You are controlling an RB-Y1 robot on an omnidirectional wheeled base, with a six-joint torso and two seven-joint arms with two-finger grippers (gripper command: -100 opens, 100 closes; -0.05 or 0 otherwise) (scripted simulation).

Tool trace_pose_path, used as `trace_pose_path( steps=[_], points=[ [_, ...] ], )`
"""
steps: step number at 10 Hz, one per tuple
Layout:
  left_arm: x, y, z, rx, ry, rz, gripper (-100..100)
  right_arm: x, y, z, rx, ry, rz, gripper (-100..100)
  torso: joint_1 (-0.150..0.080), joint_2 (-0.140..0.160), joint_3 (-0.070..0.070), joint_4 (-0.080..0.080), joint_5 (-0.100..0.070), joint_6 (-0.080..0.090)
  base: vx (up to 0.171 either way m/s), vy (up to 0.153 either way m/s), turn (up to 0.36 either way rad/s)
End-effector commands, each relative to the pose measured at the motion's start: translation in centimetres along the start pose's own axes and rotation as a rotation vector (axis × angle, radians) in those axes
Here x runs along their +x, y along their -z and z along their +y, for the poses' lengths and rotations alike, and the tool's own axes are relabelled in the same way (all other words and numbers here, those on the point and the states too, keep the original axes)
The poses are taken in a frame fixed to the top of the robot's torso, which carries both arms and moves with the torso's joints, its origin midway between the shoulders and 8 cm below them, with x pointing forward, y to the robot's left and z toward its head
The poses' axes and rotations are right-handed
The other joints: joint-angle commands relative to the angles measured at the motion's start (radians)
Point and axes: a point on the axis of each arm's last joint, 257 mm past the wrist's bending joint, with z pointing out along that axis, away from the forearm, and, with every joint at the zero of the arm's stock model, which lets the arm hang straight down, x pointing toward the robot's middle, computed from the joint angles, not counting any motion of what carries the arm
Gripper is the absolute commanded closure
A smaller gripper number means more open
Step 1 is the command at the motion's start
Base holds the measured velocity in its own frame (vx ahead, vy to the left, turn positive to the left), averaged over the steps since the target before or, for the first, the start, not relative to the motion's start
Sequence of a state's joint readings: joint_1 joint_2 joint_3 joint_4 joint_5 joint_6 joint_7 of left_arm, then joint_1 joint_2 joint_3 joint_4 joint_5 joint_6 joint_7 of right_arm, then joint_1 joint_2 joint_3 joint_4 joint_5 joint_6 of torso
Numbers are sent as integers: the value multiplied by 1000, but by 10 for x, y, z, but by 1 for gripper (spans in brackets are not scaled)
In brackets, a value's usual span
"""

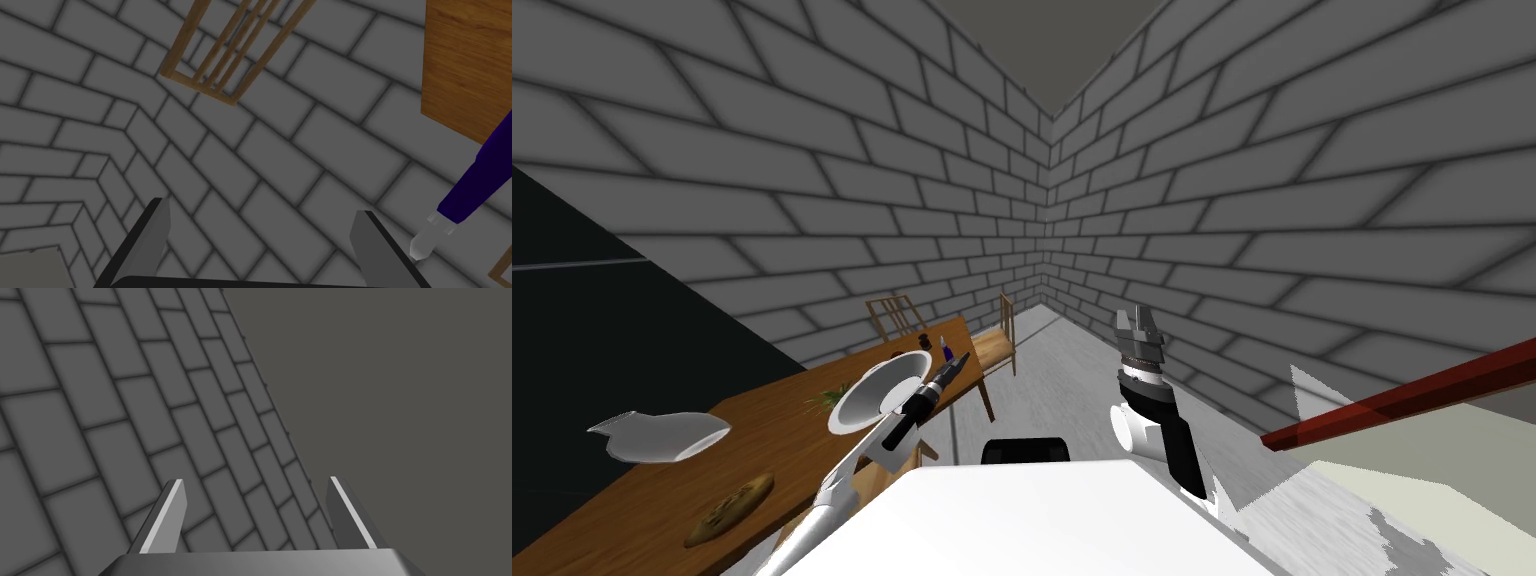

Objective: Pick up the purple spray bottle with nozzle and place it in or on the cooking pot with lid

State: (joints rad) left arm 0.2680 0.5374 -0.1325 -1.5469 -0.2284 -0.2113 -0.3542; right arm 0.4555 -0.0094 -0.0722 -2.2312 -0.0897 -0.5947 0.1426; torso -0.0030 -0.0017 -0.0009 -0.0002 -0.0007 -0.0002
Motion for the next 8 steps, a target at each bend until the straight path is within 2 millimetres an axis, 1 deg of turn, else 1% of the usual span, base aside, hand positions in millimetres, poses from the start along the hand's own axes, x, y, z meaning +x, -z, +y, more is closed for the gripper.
trace_pose_path(
  steps=[1,2,4,5,6,7,8],
  points=[
    [5,2,20,-47,-19,26,-100,0,0,0,0,0,0,0,0,0,0,0,0,0,23,-45,-6],
    [9,4,46,-104,-50,54,-100,0,0,0,0,0,0,0,0,0,0,0,0,0,30,-43,-25],
    [9,11,92,-204,-103,94,-100,0,0,0,0,0,0,0,0,-1,-1,0,0,0,45,-73,-34],
    [11,13,97,-217,-102,101,-100,0,0,0,0,0,0,0,-2,-2,-1,0,0,0,41,-59,-10],
    [9,17,119,-269,-124,117,-100,0,0,0,0,0,0,0,-1,-1,-1,0,0,0,42,-50,-22],
    [10,18,121,-273,-124,119,-100,0,0,0,0,0,0,0,0,-1,-1,0,0,0,35,-33,-12],
    [8,24,144,-328,-142,136,-100,0,0,0,0,0,0,0,1,-1,-1,0,0,0,42,-42,-28]
  ],
)
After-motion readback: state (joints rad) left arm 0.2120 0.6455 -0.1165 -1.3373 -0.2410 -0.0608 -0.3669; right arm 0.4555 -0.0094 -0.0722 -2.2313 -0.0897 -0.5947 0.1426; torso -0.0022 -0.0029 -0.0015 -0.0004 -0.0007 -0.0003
